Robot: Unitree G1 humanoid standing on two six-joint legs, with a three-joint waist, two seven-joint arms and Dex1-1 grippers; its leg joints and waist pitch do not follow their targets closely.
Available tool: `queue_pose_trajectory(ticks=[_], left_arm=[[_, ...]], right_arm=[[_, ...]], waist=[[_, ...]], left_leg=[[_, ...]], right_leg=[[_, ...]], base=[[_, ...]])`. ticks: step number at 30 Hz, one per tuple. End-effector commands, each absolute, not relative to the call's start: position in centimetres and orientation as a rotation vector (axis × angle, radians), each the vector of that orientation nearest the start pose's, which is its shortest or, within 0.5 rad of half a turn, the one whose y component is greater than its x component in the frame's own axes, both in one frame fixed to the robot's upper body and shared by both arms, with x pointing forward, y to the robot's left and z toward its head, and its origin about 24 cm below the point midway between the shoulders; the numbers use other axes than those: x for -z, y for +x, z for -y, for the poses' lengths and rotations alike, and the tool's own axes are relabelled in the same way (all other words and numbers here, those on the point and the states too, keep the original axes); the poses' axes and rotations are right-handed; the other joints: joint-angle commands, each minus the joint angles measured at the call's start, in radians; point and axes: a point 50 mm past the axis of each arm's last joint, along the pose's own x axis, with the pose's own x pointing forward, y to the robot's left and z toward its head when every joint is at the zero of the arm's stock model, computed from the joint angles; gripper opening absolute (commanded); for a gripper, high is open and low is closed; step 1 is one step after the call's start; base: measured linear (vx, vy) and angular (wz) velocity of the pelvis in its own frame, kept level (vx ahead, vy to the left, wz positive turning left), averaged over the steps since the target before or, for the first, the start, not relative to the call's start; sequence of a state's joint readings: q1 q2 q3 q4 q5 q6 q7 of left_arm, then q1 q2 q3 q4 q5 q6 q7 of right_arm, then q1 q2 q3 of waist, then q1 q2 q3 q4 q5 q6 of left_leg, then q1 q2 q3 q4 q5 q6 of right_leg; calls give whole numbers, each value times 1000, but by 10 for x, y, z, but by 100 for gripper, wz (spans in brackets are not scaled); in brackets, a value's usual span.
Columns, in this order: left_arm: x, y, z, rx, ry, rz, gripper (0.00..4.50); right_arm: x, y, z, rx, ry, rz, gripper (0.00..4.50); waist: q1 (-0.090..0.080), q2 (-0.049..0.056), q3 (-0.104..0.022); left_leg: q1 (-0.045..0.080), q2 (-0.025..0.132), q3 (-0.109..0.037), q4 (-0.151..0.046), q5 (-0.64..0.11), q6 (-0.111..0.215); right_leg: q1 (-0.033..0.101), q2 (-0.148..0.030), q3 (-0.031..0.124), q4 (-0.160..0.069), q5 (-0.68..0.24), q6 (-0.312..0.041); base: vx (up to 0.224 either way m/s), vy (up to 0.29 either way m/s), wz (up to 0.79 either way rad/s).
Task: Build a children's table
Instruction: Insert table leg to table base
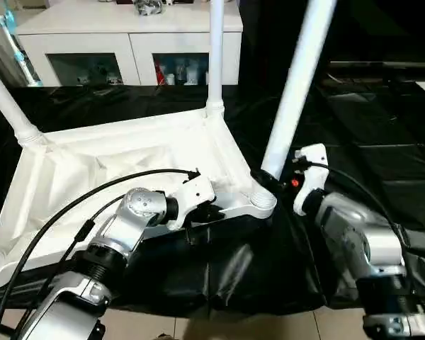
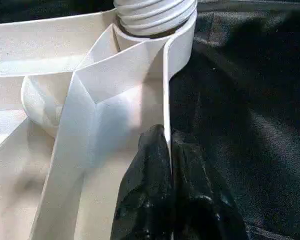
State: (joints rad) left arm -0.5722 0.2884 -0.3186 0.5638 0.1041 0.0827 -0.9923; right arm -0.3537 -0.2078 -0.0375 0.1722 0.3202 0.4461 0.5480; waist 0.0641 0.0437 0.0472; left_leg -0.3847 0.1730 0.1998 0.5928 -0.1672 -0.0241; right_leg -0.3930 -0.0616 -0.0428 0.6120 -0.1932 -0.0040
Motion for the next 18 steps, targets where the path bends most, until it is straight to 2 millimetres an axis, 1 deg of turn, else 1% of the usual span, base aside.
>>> queue_pose_trajectory(ticks=[1, 2, 3, 4, 7, 8, 9, 10, 11, 12, 13, 14, 15, 16, 17, 18], left_arm=[[-35, 319, -117, 1148, 512, -443, 0], [-35, 320, -117, 1147, 513, -443, 0], [-35, 320, -117, 1147, 515, -442, 0], [-35, 321, -117, 1146, 516, -442, 0], [-36, 322, -117, 1145, 519, -441, 0], [-36, 322, -117, 1145, 520, -441, 0], [-36, 322, -117, 1145, 520, -441, 0], [-36, 322, -117, 1145, 520, -440, 0], [-36, 322, -117, 1145, 520, -440, 0], [-36, 322, -117, 1145, 522, -440, 0], [-36, 322, -117, 1146, 522, -440, 0], [-35, 322, -117, 1147, 523, -440, 0], [-35, 322, -117, 1146, 523, -440, 0], [-35, 322, -117, 1146, 524, -440, 0], [-35, 323, -117, 1146, 524, -440, 0], [-35, 323, -117, 1144, 524, -438, 0]], right_arm=[[-53, 302, 147, -595, 183, -289, 190], [-51, 301, 147, -591, 179, -285, 190], [-49, 299, 147, -579, 169, -268, 190], [-48, 299, 148, -567, 156, -255, 190], [-46, 296, 147, -548, 170, -230, 190], [-45, 296, 146, -541, 168, -215, 190], [-45, 295, 146, -540, 168, -215, 190], [-45, 294, 146, -535, 148, -194, 190], [-44, 293, 145, -533, 143, -188, 190], [-44, 292, 144, -525, 121, -156, 190], [-44, 292, 144, -524, 119, -153, 190], [-43, 290, 143, -521, 101, -136, 190], [-43, 289, 143, -521, 102, -133, 190], [-42, 288, 142, -518, 98, -125, 190], [-41, 288, 142, -517, 96, -122, 189], [-41, 286, 141, -516, 80, -110, 189]], waist=[[4, -5, -54], [5, 0, -54], [3, -2, -53], [4, 5, -53], [1, 3, -51], [2, 6, -51], [1, 6, -50], [1, 9, -49], [0, 7, -49], [0, 10, -50], [0, 9, -50], [-1, 6, -49], [0, 8, -49], [-1, 4, -48], [-1, 5, -48], [-1, 4, -48]], left_leg=[[27, 59, -40, -81, -329, -26], [28, 59, -41, -81, -335, -28], [27, 59, -40, -82, -346, -31], [29, 59, -41, -82, -359, -36], [30, 57, -43, -84, -389, -39], [31, 58, -44, -84, -393, -40], [31, 58, -45, -86, -403, -41], [32, 59, -46, -87, -415, -44], [31, 59, -46, -87, -417, -45], [31, 58, -47, -87, -421, -45], [31, 59, -46, -87, -424, -44], [31, 58, -46, -87, -424, -44], [30, 59, -47, -88, -424, -41], [30, 59, -47, -89, -428, -39], [31, 59, -47, -88, -428, -38], [30, 60, -48, -89, -428, -36]], right_leg=[[25, -90, 46, -96, -346, -166], [23, -90, 46, -96, -350, -166], [22, -90, 47, -99, -358, -165], [20, -91, 47, -101, -367, -162], [19, -91, 46, -104, -399, -156], [19, -92, 47, -104, -404, -156], [17, -91, 46, -106, -414, -153], [17, -92, 46, -107, -423, -150], [17, -91, 46, -107, -426, -149], [17, -92, 46, -107, -427, -149], [15, -92, 47, -109, -429, -147], [15, -93, 47, -109, -431, -147], [15, -93, 47, -109, -434, -146], [14, -92, 47, -110, -441, -144], [15, -93, 47, -109, -442, -145], [14, -94, 47, -110, -449, -143]], base=[[0, 0, 0], [0, 0, 0], [0, 0, 0], [0, 0, 0], [0, 0, 0], [0, 0, 0], [0, 0, 0], [0, 0, 0], [0, 0, 0], [0, 0, 0], [0, 0, 0], [0, 0, 0], [0, 0, 0], [0, 0, 0], [0, 0, 0], [0, 0, 0]])
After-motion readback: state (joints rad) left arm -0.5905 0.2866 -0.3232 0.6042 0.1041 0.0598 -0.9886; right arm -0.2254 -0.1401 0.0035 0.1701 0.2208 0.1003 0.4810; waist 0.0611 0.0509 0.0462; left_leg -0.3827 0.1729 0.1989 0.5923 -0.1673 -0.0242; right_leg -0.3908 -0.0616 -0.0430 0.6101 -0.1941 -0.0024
